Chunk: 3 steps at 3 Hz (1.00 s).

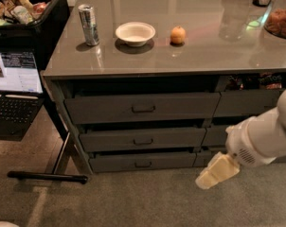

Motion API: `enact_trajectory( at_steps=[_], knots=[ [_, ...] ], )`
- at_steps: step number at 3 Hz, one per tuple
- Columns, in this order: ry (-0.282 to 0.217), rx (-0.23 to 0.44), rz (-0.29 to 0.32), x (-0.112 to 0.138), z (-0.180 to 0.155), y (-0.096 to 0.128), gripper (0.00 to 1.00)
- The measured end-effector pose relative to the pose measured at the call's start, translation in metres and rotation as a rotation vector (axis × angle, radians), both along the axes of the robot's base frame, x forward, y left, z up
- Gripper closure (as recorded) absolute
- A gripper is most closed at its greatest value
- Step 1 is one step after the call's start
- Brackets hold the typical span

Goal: Open middle drawer

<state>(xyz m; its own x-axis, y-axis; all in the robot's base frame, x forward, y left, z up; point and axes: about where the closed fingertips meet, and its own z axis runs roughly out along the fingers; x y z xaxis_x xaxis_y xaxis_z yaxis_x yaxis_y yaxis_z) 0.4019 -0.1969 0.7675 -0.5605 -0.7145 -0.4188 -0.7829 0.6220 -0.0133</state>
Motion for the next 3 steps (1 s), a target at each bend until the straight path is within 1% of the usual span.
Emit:
enact_trajectory(
  at_steps=[1, 2, 3],
  knots=[
    [0.038, 0.121, -0.181, 0.001, -0.053, 0.016, 0.00],
    [0.035, 0.235, -0.316, 0.019, -0.090, 0.035, 0.00],
    [-0.003, 0.344, -0.384, 0.055, -0.122, 0.056, 0.00]
  ],
)
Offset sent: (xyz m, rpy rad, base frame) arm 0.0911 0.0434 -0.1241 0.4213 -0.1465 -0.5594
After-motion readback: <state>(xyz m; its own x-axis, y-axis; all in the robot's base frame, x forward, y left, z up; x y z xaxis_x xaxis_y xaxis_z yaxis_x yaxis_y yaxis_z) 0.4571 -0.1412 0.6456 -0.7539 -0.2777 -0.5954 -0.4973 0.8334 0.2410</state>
